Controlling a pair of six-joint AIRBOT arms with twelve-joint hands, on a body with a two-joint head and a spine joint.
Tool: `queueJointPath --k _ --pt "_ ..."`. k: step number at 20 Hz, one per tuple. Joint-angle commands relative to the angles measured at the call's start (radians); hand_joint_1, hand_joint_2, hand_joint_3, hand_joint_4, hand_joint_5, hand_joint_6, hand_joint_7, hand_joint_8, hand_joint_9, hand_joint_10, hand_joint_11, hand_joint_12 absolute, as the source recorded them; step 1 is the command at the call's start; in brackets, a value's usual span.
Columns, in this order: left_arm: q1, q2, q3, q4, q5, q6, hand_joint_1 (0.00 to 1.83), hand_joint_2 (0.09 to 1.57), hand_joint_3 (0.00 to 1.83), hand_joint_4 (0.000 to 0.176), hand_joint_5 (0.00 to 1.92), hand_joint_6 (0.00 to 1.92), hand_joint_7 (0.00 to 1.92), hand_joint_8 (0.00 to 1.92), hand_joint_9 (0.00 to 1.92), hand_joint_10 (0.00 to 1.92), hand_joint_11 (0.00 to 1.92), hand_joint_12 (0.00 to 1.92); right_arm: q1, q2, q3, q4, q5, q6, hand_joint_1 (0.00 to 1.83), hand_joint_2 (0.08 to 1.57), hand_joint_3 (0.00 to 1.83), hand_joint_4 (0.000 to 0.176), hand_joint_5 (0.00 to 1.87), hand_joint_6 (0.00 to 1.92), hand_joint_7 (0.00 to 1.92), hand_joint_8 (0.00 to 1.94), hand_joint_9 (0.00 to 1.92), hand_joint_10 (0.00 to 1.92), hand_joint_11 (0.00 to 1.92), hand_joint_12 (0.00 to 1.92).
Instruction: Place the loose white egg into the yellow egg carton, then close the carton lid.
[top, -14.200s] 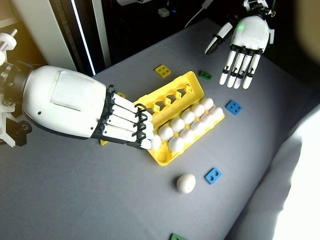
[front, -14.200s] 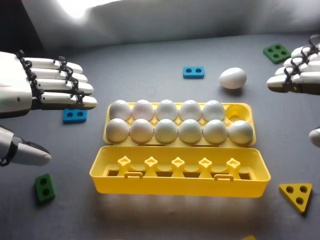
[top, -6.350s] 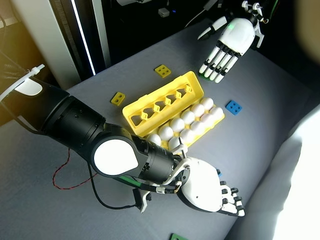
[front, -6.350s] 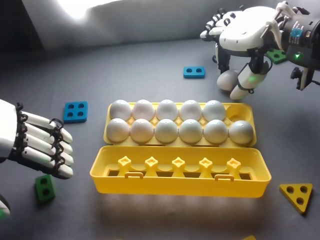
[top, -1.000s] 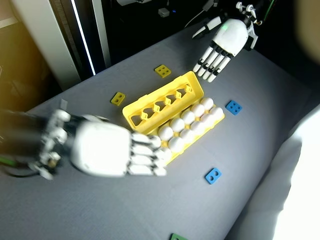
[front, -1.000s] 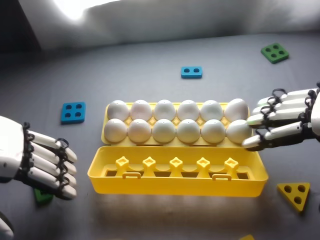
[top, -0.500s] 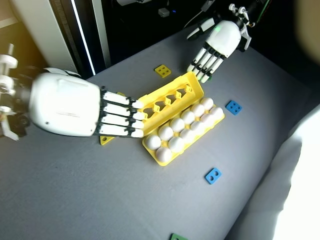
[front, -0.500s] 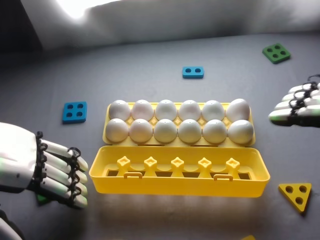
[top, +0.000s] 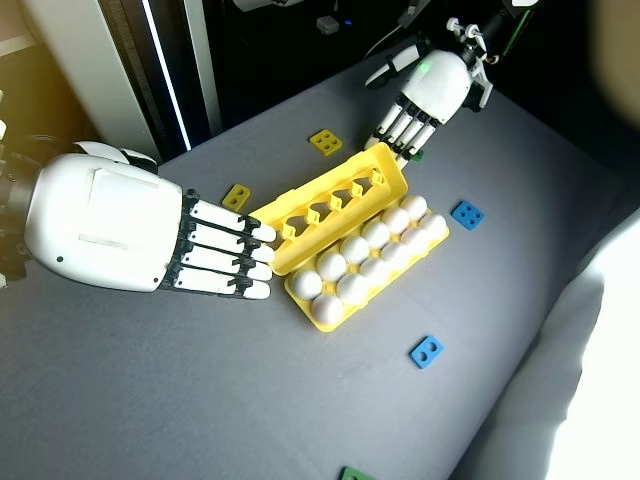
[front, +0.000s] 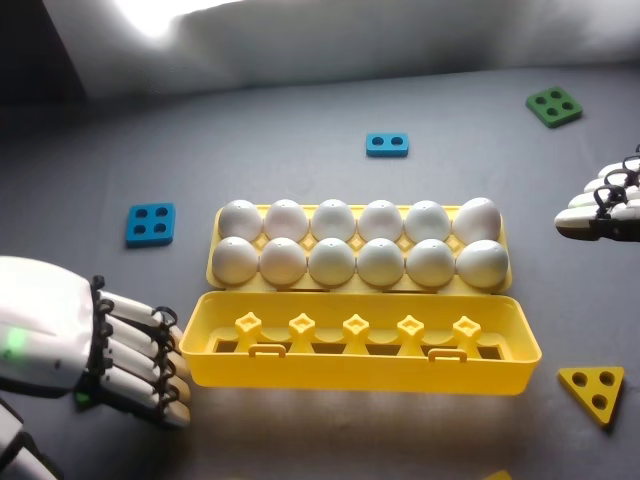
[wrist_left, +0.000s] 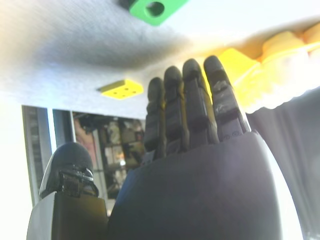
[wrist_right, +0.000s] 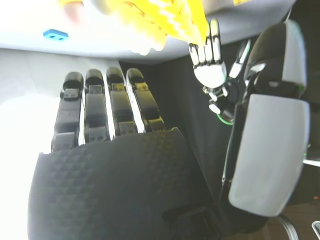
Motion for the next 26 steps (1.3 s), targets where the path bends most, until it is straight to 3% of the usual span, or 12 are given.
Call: queueJointPath --k 1,6,13,15,21,26 --pt "0.0 0.007 -0.004 -0.055 -0.044 0.003 0.0 1.18 0.0 0.0 0.26 0.0 0.25 0.0 0.21 0.0 0.0 0.37 0.018 0.014 -0.006 0.043 0.046 0.01 0.47 0.8 0.01 0.0 0.0 0.0 0.0 0.0 0.0 0.0 0.0 0.0" --pt "-0.001 0.005 -0.042 -0.055 -0.025 0.004 0.0 1.19 0.0 0.0 0.24 0.0 0.23 0.0 0.19 0.0 0.0 0.32 0.021 0.015 -0.012 0.043 0.045 0.01 0.39 0.82 0.02 0.0 0.0 0.0 0.0 0.0 0.0 0.0 0.0 0.0" --pt "-0.035 0.013 -0.046 -0.069 -0.025 -0.026 0.0 1.19 0.0 0.0 0.22 0.0 0.23 0.0 0.18 0.0 0.0 0.27 0.025 0.015 -0.019 0.043 0.037 0.01 0.48 0.8 0.0 0.0 0.0 0.0 0.02 0.01 0.02 0.01 0.02 0.01" --pt "-0.055 0.014 -0.039 -0.07 -0.031 -0.038 0.0 1.2 0.0 0.0 0.21 0.0 0.21 0.0 0.16 0.0 0.0 0.24 0.025 0.015 -0.022 0.043 0.037 0.01 0.55 0.77 0.0 0.0 0.0 0.0 0.03 0.01 0.04 0.01 0.04 0.02" --pt "-0.138 0.013 0.02 -0.079 -0.053 -0.06 0.0 1.19 0.0 0.0 0.2 0.0 0.19 0.0 0.15 0.0 0.0 0.27 0.036 0.015 -0.024 0.043 0.038 0.01 0.54 0.82 0.01 0.0 0.0 0.0 0.0 0.0 0.01 0.0 0.01 0.01" --pt "-0.169 -0.026 0.078 -0.124 -0.02 -0.02 0.0 1.19 0.0 0.0 0.14 0.0 0.13 0.0 0.11 0.0 0.0 0.23 0.037 0.015 -0.024 0.033 0.038 0.01 0.51 0.83 0.01 0.0 0.0 0.0 0.0 0.0 0.01 0.0 0.0 0.0"
